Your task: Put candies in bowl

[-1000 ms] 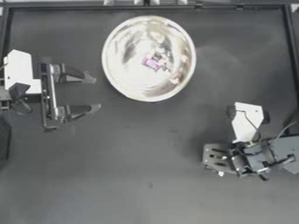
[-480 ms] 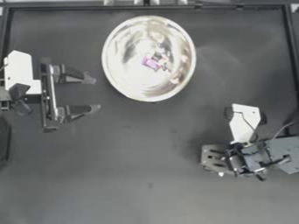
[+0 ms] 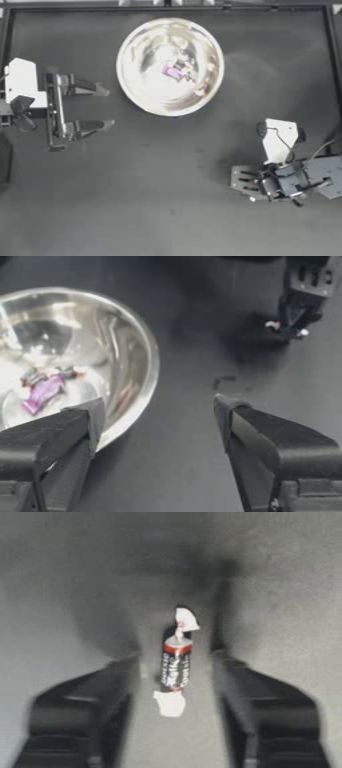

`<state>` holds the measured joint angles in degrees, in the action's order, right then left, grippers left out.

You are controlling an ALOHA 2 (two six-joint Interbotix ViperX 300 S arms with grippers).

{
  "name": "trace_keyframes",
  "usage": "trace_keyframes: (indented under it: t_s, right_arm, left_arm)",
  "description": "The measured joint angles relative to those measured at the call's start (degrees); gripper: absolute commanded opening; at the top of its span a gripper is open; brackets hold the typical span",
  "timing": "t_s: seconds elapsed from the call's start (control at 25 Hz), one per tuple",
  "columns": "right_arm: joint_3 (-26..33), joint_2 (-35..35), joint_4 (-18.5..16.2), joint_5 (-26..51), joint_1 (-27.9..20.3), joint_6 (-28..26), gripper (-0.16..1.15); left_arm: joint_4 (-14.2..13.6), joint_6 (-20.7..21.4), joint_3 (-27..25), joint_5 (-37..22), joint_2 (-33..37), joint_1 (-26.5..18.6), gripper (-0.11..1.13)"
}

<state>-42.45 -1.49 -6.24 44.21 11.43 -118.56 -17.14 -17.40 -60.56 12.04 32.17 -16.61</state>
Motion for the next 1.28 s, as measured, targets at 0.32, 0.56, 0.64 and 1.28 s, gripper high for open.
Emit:
trace_keyframes:
  t_s: [0.32, 0.56, 0.64, 1.28]
  right_arm:
    - [0.4, -0.4, 0.0, 0.0, 0.1, 0.0, 0.55]
    - [0.8, -0.9, -0.2, 0.0, 0.1, 0.2, 0.44]
    - [1.0, -1.0, -0.2, 0.0, 0.0, 0.2, 0.44]
    - [6.6, 2.4, -5.5, 11.5, -0.3, 3.1, 0.44]
  left_arm:
    - [0.0, 0.0, 0.0, -0.1, 0.0, 0.0, 0.97]
    - [0.0, 0.0, 0.0, 0.0, -0.2, 0.0, 0.97]
    - [0.0, 0.0, 0.1, 0.0, -0.7, 0.0, 0.97]
    - [0.1, -0.2, 0.0, 0.7, -1.1, 0.0, 0.97]
